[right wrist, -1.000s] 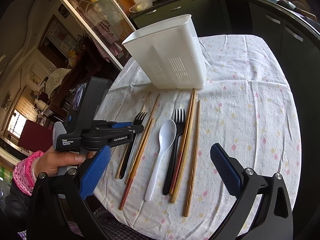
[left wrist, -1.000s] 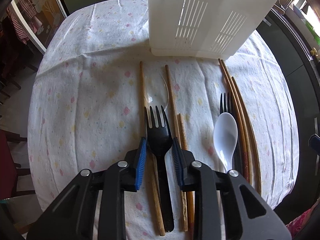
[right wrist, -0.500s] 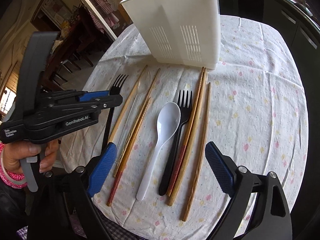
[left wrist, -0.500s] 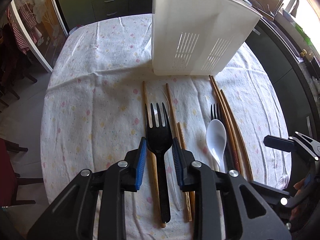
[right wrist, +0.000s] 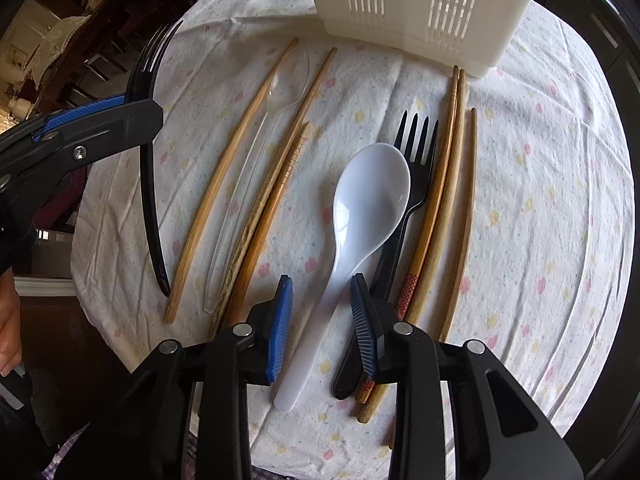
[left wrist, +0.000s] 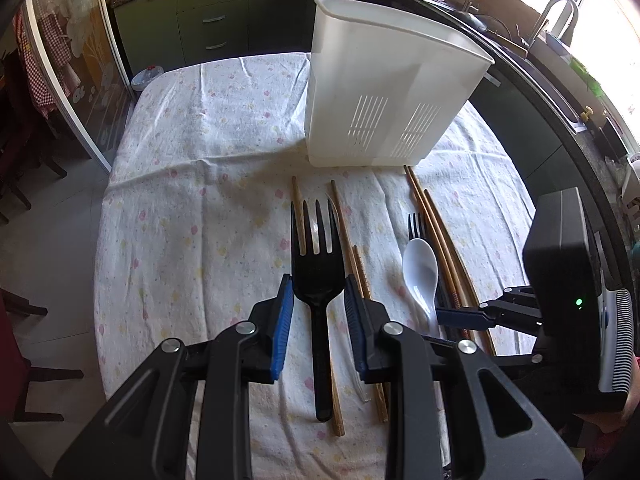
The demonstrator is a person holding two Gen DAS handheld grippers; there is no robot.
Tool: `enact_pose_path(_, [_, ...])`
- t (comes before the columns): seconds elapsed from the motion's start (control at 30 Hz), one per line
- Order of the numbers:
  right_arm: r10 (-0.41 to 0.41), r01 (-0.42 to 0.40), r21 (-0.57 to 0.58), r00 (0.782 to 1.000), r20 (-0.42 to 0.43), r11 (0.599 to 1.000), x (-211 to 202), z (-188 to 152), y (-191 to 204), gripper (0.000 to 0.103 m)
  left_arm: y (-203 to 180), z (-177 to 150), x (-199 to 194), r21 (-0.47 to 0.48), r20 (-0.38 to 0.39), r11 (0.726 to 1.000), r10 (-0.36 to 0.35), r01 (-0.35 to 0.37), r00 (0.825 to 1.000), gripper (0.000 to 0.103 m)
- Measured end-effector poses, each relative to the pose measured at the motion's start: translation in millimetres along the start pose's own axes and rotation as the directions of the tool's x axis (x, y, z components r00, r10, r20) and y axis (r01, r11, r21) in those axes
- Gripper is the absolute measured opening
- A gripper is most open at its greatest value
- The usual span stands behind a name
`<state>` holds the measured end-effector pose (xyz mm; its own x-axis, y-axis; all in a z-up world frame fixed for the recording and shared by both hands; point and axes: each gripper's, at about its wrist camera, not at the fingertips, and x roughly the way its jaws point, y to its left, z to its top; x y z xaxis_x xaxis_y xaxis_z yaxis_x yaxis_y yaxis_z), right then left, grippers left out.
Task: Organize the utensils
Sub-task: 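Lift the white spoon with the right tool and drop it into the white holder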
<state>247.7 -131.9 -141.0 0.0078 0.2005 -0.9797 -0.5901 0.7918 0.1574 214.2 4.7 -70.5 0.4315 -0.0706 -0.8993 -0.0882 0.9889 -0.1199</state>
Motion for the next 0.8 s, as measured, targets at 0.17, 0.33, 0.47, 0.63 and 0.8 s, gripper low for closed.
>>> enact_pose_path(0.17, [-0.051, 0.050, 0.018, 0.998, 0.021, 0.999, 5.6, 5.5, 8.1, 0.010, -0.8, -2.1, -5.3, 0.008, 0.019, 1.000, -0.012, 0.012, 1.000, 0.025])
enact_pose_path(0.33, [0.003, -0.008, 0.043, 0.993, 0.118, 0.999, -5.0, 1.3, 7.3, 0.009, 1.3, -3.8, -15.7, 0.016, 0.049, 1.000, -0.026, 0.025, 0.998, 0.025])
enact_pose_path(0.47, [0.124, -0.141, 0.052, 0.962, 0.242, 0.989, -29.9, -14.1, 2.9, 0.009, 3.0, -1.5, -28.9, 0.015, 0.075, 0.999, -0.041, 0.039, 0.996, 0.025])
enact_pose_path(0.63, [0.176, -0.210, 0.039, 0.894, 0.411, 0.977, -68.4, -26.9, -3.5, 0.009, -0.1, 7.3, -56.5, 0.036, 0.142, 0.998, -0.065, 0.060, 0.988, 0.025])
enact_pose_path(0.8, [0.203, -0.246, 0.021, 0.841, 0.502, 0.969, -98.1, -26.9, -6.2, 0.009, -5.7, 21.8, -82.0, 0.058, 0.200, 0.995, -0.093, 0.083, 0.975, 0.025])
